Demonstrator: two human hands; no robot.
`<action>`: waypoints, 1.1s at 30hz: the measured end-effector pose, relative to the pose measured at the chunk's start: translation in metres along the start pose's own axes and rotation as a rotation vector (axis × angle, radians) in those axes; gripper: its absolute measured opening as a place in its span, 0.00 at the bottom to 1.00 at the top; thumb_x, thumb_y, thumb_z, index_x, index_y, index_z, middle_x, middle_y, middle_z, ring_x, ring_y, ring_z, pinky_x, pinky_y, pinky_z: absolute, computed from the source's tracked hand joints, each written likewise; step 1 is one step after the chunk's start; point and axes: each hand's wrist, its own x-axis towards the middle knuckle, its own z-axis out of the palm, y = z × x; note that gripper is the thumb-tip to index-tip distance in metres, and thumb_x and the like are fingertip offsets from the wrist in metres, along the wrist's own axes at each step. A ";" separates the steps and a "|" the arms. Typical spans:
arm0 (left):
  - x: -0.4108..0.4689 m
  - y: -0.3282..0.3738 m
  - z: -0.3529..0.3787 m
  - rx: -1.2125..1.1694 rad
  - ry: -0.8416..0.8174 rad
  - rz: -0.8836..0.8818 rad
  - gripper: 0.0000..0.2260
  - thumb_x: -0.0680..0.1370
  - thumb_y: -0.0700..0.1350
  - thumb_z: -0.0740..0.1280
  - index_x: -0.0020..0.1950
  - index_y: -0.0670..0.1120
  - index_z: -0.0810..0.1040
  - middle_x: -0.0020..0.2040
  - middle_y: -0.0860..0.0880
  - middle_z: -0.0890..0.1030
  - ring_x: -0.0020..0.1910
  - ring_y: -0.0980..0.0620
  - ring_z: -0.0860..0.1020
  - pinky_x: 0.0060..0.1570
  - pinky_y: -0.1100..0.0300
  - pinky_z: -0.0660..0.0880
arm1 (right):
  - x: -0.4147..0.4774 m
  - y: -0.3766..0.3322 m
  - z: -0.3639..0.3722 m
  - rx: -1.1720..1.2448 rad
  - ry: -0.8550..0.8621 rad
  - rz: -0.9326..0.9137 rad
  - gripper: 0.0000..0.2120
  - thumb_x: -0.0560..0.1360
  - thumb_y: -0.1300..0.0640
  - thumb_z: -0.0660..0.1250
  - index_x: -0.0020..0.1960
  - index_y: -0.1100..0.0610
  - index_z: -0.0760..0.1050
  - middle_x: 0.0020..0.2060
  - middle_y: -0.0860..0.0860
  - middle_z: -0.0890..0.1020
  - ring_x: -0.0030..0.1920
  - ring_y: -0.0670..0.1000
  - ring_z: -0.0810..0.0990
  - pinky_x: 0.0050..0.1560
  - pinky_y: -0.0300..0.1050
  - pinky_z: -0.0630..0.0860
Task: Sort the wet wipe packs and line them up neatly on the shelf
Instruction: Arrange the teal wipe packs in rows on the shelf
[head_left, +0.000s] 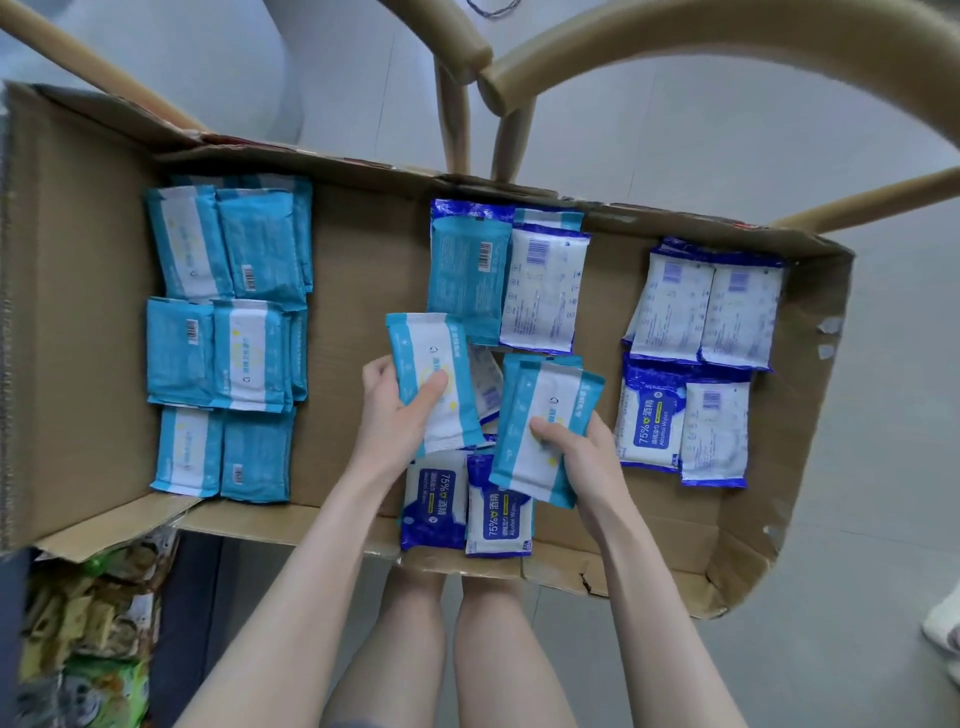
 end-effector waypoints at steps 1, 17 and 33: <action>0.005 0.011 0.002 -0.021 -0.009 0.038 0.11 0.79 0.45 0.64 0.61 0.47 0.74 0.57 0.55 0.64 0.54 0.68 0.67 0.50 0.80 0.64 | -0.002 -0.004 0.000 0.010 0.007 -0.040 0.10 0.75 0.65 0.66 0.54 0.55 0.74 0.51 0.54 0.83 0.51 0.55 0.83 0.53 0.54 0.79; 0.066 0.050 0.035 0.013 0.207 0.066 0.21 0.71 0.47 0.74 0.57 0.49 0.66 0.55 0.52 0.74 0.54 0.54 0.76 0.50 0.61 0.75 | 0.038 -0.051 0.021 -0.051 0.076 -0.290 0.11 0.77 0.62 0.66 0.58 0.56 0.72 0.49 0.47 0.81 0.49 0.47 0.82 0.50 0.42 0.80; -0.021 -0.068 -0.136 -0.362 0.075 -0.157 0.14 0.80 0.42 0.63 0.63 0.53 0.67 0.55 0.57 0.78 0.52 0.63 0.78 0.53 0.64 0.74 | -0.008 0.029 0.158 -0.085 -0.189 -0.064 0.08 0.76 0.61 0.68 0.55 0.57 0.75 0.51 0.54 0.83 0.50 0.52 0.83 0.51 0.47 0.80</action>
